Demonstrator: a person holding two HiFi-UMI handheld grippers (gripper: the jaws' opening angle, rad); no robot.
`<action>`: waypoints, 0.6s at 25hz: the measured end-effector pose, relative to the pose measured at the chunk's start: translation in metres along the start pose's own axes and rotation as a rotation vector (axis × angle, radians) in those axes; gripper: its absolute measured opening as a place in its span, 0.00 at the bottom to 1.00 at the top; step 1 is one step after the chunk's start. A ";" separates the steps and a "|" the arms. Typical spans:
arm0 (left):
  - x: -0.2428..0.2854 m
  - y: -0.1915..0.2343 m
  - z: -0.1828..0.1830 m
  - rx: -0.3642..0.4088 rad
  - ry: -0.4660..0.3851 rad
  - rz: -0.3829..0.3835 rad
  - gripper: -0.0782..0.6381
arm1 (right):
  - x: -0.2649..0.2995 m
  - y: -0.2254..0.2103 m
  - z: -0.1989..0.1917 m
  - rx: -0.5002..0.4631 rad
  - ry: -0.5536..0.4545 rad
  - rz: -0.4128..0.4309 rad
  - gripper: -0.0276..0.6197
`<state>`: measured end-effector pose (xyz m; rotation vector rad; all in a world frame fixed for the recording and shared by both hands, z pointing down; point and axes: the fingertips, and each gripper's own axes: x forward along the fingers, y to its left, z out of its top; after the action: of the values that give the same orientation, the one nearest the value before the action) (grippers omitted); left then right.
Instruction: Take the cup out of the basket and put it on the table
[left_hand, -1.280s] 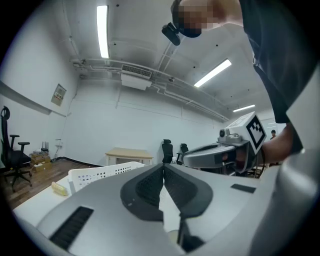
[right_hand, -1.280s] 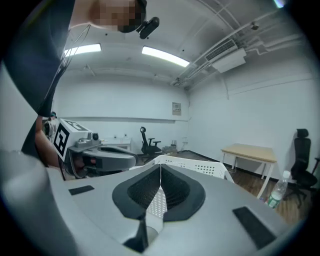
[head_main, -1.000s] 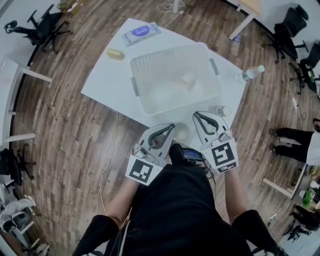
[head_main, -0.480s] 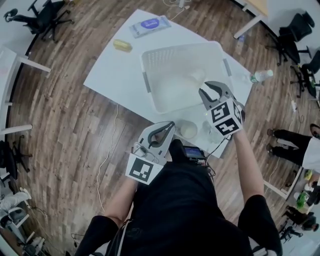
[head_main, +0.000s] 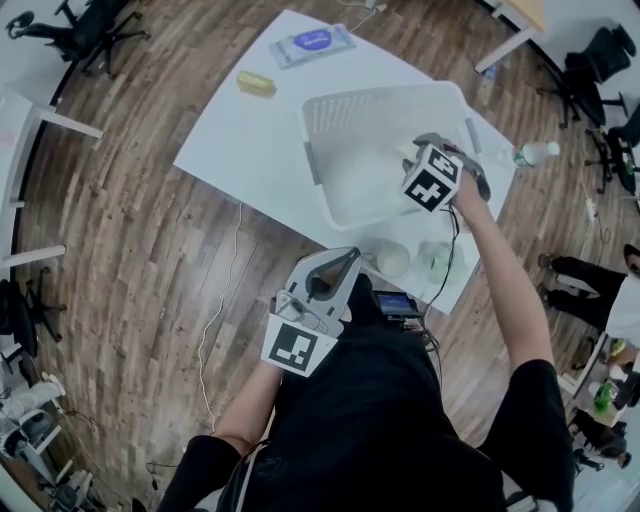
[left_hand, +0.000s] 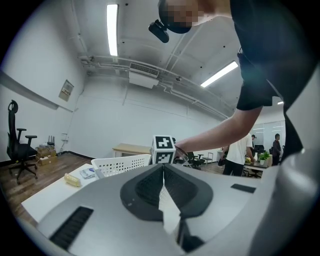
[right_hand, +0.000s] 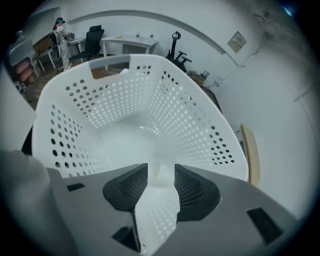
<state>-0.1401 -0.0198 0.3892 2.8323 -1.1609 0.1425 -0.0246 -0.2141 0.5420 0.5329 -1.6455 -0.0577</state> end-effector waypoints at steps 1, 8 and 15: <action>0.000 0.000 0.000 -0.003 0.002 -0.002 0.12 | 0.008 0.000 0.000 -0.009 0.034 0.008 0.30; -0.003 0.002 -0.006 -0.010 0.029 -0.003 0.12 | 0.063 0.002 -0.004 -0.116 0.261 0.022 0.30; -0.009 0.006 -0.009 -0.019 0.048 0.015 0.12 | 0.097 0.005 -0.012 -0.111 0.380 -0.043 0.30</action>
<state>-0.1518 -0.0169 0.3974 2.7885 -1.1677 0.1978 -0.0195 -0.2428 0.6356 0.4624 -1.2528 -0.0740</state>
